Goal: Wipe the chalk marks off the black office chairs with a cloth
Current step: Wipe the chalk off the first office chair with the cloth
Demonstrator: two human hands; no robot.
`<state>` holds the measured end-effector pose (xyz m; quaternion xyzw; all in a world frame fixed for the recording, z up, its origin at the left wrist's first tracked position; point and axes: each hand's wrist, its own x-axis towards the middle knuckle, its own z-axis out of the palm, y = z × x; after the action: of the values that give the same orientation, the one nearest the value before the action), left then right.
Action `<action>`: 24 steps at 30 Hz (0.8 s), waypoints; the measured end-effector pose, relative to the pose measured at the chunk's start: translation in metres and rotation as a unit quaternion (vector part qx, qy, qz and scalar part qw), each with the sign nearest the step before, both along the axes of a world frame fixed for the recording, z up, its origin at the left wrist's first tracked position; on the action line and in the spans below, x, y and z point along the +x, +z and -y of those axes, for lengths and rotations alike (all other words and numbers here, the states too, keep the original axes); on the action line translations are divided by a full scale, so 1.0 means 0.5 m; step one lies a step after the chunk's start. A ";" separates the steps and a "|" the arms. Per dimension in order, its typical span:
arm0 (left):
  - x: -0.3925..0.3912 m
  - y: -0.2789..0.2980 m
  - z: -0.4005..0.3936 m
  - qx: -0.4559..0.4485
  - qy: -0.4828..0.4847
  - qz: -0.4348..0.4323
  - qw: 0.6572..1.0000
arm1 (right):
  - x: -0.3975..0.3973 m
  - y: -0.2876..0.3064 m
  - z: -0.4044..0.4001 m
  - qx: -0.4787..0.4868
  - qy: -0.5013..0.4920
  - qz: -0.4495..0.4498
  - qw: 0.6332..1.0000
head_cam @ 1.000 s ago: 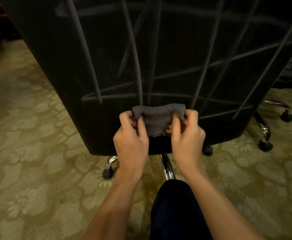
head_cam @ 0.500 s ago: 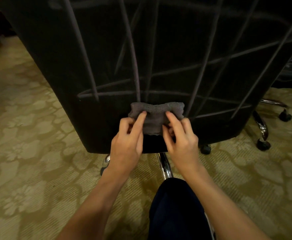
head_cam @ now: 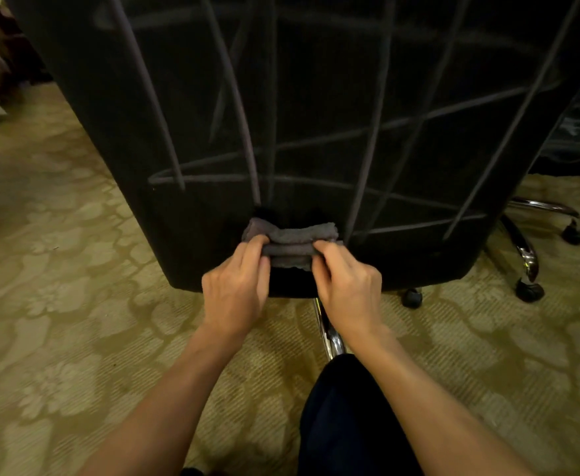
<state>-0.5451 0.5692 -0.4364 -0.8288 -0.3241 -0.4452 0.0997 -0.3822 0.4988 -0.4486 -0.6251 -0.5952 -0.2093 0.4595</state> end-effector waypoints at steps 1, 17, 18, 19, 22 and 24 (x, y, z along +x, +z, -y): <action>0.000 -0.013 0.006 -0.008 0.004 -0.009 1.000 | -0.001 -0.008 0.002 -0.012 0.000 -0.007 1.000; 0.052 -0.043 0.036 -0.068 0.002 0.050 0.996 | 0.023 -0.034 0.036 -0.033 -0.035 -0.050 0.998; 0.057 -0.048 0.045 -0.087 0.004 0.050 0.995 | 0.024 -0.042 0.045 -0.040 -0.037 -0.060 0.997; 0.064 -0.042 0.051 -0.103 0.006 0.056 0.993 | 0.027 -0.037 0.048 -0.039 -0.038 -0.070 0.996; 0.109 0.031 0.063 -0.116 -0.009 0.103 0.988 | 0.054 0.046 0.041 0.026 -0.047 -0.095 0.994; 0.151 0.098 0.072 -0.114 -0.018 0.150 0.982 | 0.085 0.114 0.033 0.071 -0.059 -0.107 0.990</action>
<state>-0.4698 0.5333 -0.3874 -0.7640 -0.3693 -0.5264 -0.0529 -0.3395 0.4821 -0.3916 -0.6438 -0.4877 -0.2098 0.5511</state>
